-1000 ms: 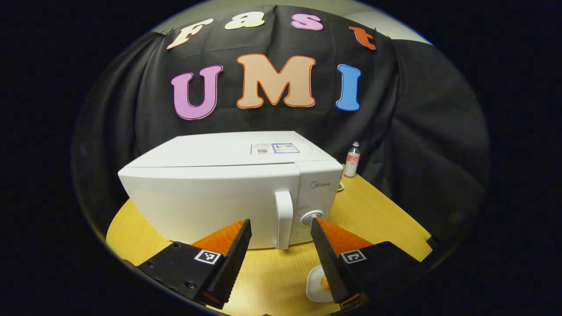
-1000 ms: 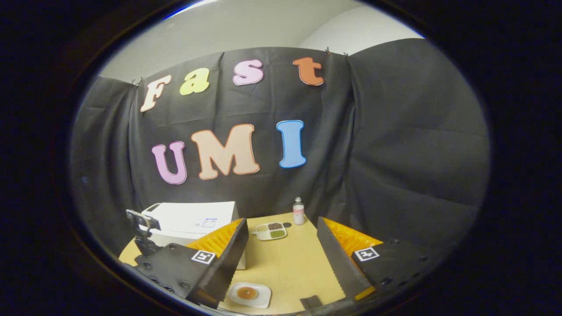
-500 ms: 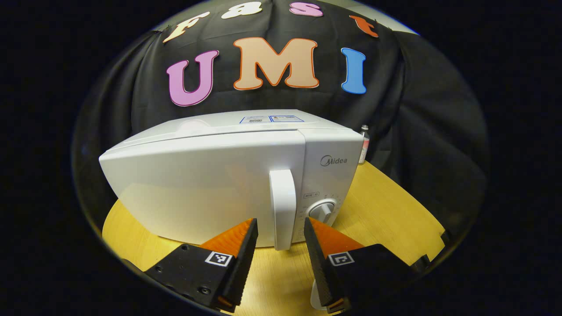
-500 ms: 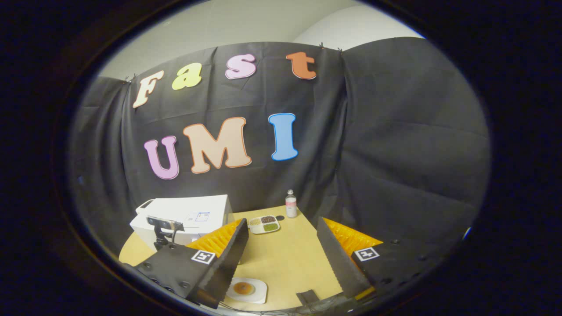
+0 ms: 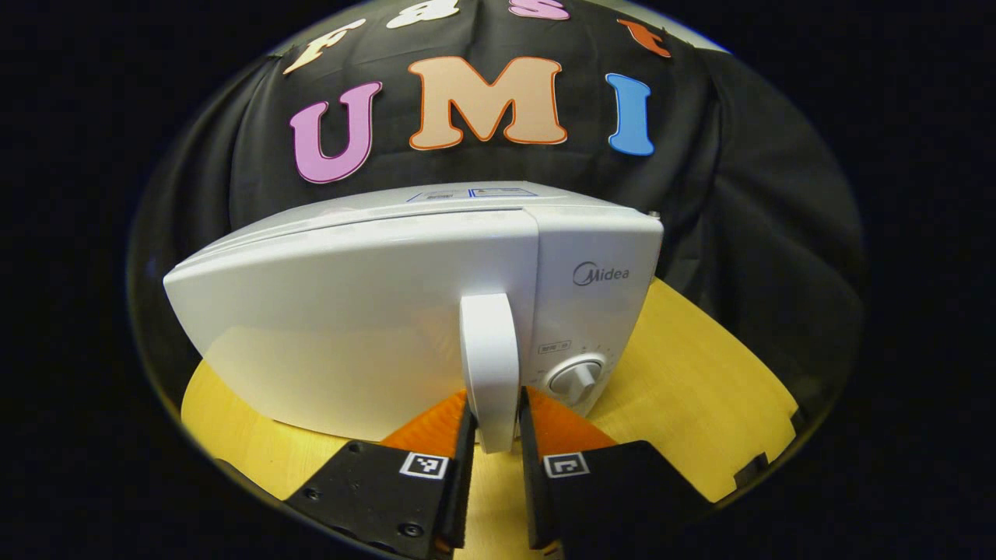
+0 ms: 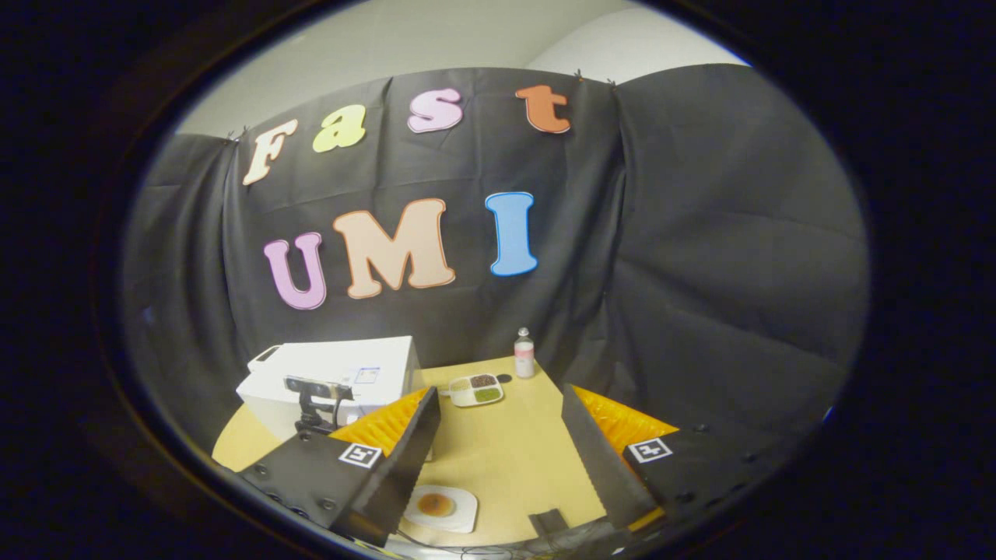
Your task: Open the microwave oven with the left hand, put the food in, and close the microwave oven.
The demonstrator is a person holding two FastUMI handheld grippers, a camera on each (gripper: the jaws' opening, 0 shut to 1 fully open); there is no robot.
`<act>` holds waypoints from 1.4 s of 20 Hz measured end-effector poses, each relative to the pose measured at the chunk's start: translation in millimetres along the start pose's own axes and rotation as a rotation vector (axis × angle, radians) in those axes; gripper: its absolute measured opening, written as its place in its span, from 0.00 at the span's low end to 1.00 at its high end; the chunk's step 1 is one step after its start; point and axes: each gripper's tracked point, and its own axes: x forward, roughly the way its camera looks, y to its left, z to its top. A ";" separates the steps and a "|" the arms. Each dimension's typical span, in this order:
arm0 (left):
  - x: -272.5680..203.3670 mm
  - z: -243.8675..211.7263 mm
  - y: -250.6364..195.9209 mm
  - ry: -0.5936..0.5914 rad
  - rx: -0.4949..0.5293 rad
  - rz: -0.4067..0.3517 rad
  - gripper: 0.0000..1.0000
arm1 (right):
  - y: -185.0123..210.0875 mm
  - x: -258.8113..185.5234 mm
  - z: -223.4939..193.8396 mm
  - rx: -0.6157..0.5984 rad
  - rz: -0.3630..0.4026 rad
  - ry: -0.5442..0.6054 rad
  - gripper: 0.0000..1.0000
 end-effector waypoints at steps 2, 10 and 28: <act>0.5 0.5 0.3 0.004 -0.003 0.010 0.27 | -3.4 0.8 -3.5 -0.003 -0.004 0.007 0.99; -3.4 -0.4 0.8 0.018 -0.028 0.032 0.11 | -2.8 2.6 -19.0 0.014 0.029 0.039 0.92; -116.9 -58.6 21.5 0.091 -0.073 0.077 0.08 | 32.0 17.2 -66.0 0.029 0.216 0.138 0.92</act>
